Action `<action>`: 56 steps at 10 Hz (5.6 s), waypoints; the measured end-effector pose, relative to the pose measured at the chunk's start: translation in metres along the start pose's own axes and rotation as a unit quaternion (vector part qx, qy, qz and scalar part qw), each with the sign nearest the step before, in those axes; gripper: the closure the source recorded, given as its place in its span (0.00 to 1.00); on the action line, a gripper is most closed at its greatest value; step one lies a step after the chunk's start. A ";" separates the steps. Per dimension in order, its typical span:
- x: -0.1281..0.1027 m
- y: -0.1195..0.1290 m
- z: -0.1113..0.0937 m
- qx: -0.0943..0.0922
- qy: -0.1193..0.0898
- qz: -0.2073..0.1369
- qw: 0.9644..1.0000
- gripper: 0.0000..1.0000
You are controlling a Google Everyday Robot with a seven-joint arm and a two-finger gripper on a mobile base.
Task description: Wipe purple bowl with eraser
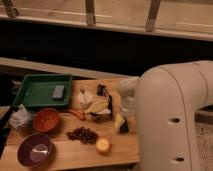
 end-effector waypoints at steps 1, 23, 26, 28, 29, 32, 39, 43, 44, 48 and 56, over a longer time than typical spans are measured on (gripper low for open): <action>0.001 0.001 0.003 -0.003 0.003 0.002 1.000 0.20; -0.025 0.000 -0.107 0.033 -0.132 -0.079 0.988 1.00; -0.043 0.054 -0.138 0.008 -0.158 -0.195 0.968 1.00; -0.035 0.095 -0.146 0.006 -0.165 -0.261 0.951 1.00; -0.029 0.126 -0.150 0.008 -0.171 -0.303 0.938 1.00; -0.016 0.196 -0.159 0.007 -0.185 -0.389 0.902 1.00; -0.011 0.241 -0.167 -0.002 -0.195 -0.441 0.876 1.00; -0.015 0.285 -0.151 -0.014 -0.171 -0.508 0.844 1.00; -0.014 0.307 -0.147 -0.014 -0.166 -0.532 0.830 1.00; -0.005 0.398 -0.134 -0.013 -0.150 -0.630 0.762 1.00; -0.019 0.492 -0.094 0.013 -0.102 -0.718 0.689 1.00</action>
